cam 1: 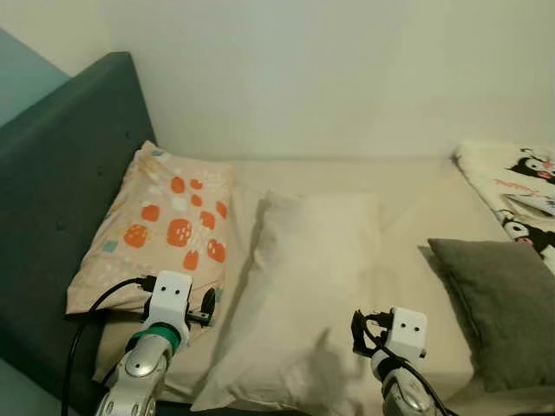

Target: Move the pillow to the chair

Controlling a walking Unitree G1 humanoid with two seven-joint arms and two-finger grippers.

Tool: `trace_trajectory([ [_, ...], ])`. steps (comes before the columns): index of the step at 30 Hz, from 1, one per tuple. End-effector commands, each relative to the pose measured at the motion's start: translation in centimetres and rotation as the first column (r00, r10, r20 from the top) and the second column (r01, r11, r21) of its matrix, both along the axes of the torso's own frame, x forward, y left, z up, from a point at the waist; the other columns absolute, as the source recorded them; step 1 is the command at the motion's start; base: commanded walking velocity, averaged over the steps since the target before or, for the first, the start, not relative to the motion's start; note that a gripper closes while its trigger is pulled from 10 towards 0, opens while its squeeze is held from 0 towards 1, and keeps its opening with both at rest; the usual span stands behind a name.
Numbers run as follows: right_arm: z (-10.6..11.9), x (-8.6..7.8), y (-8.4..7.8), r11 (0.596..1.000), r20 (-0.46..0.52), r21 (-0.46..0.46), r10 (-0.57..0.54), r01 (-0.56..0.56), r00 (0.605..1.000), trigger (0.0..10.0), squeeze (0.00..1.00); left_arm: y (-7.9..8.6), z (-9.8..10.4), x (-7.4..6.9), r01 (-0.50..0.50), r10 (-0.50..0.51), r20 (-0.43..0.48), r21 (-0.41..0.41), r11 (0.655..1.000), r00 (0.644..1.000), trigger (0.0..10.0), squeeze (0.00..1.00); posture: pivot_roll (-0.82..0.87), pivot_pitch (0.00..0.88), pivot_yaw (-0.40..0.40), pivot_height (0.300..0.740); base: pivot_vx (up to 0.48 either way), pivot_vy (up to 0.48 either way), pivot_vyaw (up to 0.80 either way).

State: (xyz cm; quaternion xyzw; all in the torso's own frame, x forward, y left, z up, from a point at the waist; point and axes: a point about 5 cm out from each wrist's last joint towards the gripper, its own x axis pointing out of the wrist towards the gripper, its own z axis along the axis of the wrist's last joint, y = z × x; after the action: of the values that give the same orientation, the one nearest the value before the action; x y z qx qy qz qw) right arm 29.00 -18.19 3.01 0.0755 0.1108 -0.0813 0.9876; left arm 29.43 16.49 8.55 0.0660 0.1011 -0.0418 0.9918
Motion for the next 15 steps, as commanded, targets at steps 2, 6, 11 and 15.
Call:
trace_trajectory([
  [2, -0.4, 0.0, -0.4, 1.0, -0.041, -0.024, -0.013, 0.012, 0.999, 10.0, 0.0, 0.1, -0.9, -0.2, 0.007, -0.006, -0.039, 0.029, 1.0, 0.999, 10.0, 0.0, 0.05, 0.009, 0.085, 0.74, 0.0, 0.0, 0.0],
  [6, -0.4, 0.0, -0.8, 0.999, -0.041, -0.001, -0.044, 0.044, 0.998, 10.0, 0.0, 0.0, -1.3, -0.1, 0.01, -0.007, -0.068, 0.051, 0.999, 0.998, 10.0, 0.0, 0.04, 0.007, 0.081, 0.74, 0.0, 0.0, 0.0],
  [11, -0.3, 0.0, -1.1, 0.997, -0.034, 0.035, -0.069, 0.07, 0.997, 10.0, 0.0, -0.2, -1.2, 0.1, 0.012, -0.009, -0.061, 0.051, 0.999, 0.998, 10.0, 0.0, 0.04, 0.006, 0.084, 0.735, 0.0, 0.0, 0.0],
  [15, -0.2, 0.1, -1.2, 0.997, -0.023, 0.038, -0.07, 0.071, 0.997, 10.0, 0.0, -0.3, -0.5, 0.5, 0.038, -0.036, -0.023, 0.065, 0.997, 0.999, 10.0, 0.0, 0.04, 0.009, 0.085, 0.72, 0.0, 0.0, 0.0],
])
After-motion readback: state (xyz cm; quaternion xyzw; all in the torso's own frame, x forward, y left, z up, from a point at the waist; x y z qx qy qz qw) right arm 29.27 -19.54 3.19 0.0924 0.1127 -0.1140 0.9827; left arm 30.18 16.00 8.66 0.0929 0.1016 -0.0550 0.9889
